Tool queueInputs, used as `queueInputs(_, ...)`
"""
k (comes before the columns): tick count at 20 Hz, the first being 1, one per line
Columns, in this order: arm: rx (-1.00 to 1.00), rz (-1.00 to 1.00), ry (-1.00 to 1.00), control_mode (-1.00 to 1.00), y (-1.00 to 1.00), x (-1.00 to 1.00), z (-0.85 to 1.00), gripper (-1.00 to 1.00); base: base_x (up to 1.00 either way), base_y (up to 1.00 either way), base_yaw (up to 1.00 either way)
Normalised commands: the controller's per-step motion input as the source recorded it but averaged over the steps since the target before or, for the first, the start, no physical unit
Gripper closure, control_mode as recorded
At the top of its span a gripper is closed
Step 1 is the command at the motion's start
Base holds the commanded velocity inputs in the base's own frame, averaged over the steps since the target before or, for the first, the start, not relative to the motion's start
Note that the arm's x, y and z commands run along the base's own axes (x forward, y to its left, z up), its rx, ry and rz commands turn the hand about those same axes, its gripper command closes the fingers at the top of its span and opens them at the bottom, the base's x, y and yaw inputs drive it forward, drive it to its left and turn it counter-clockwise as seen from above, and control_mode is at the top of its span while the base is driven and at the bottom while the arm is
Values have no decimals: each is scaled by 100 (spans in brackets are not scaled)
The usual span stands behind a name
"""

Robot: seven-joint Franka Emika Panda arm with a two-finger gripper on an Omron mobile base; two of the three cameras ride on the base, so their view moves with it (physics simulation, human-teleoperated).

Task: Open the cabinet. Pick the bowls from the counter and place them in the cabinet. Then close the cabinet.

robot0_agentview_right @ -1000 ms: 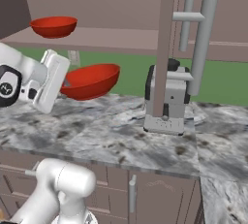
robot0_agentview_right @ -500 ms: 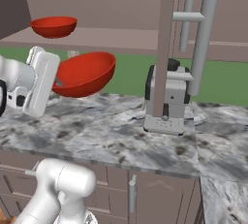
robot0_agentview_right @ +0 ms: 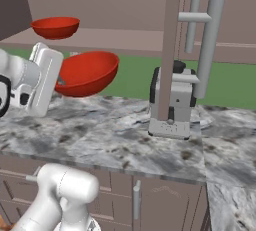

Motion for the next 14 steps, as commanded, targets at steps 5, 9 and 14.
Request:
queueInputs(5, 1, 6, -13, -100, 0, -11, 20, 100, 0, 0, 0)
queueInputs(9, 0, 3, -14, -100, 0, -1, 15, 100, 0, 0, 0)
queueInputs(14, 0, 1, -11, -100, 0, 2, 13, 100, 0, 0, 0)
